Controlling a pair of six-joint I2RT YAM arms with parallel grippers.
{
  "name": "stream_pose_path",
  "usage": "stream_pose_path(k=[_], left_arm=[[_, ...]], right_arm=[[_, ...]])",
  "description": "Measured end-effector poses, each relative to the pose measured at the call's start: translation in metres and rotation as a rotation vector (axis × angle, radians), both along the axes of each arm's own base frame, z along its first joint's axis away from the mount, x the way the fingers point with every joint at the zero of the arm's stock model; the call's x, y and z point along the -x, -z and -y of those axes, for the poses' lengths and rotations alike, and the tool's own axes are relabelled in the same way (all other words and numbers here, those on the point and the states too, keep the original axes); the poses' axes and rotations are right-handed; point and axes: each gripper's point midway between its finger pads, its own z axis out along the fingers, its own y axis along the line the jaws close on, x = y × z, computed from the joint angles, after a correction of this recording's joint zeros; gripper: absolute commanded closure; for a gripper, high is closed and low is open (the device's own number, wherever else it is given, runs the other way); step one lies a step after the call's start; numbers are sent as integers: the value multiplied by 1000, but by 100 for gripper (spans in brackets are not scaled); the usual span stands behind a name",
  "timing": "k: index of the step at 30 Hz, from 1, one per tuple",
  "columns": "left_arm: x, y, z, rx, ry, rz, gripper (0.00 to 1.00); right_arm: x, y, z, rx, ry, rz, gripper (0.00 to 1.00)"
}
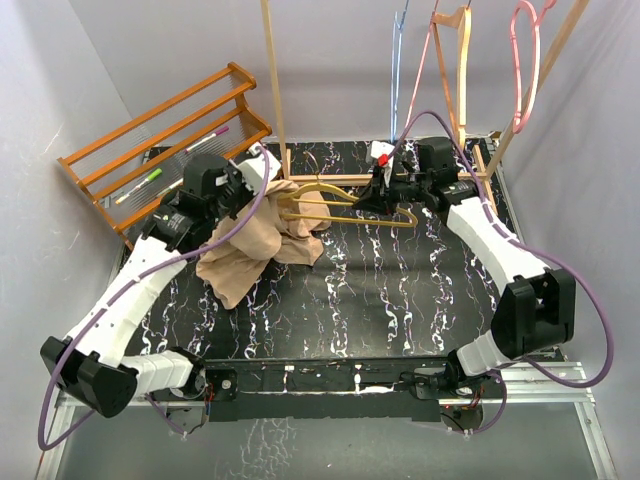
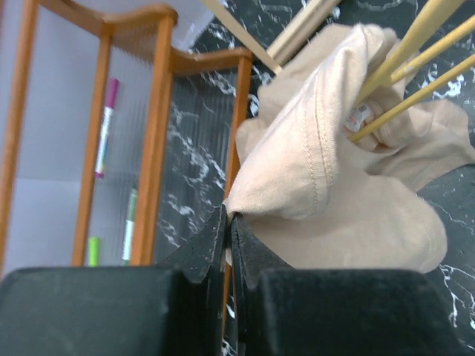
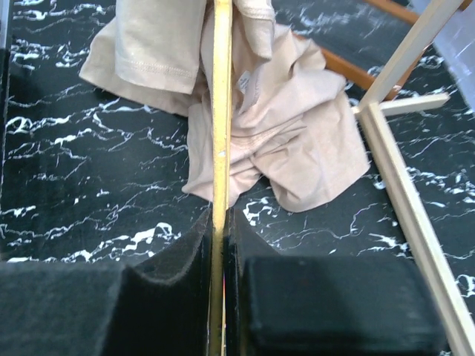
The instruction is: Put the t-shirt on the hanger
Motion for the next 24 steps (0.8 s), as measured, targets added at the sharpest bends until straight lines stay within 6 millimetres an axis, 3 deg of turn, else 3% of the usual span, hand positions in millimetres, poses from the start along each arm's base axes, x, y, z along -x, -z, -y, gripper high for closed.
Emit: stream_pose_path(k=[2,5,11,18,24], left_arm=[[-3,-18,4,-4,30,14,100],[-6,-61,12,23,72,60,100],[1,-113,21,75,125,98,100],[1,-140,28,101,150,88,100],[5,-125,28,94,153,51,100]], right_arm=[[0,-9,0,-21,15,31,92],[-5,-17,-1,-53,46,72,92],[-19,-17,-4,-124,109,89,92],[-33,-24,-8,-181,184,128,92],[-44,-25,-1,-205,279,159,92]])
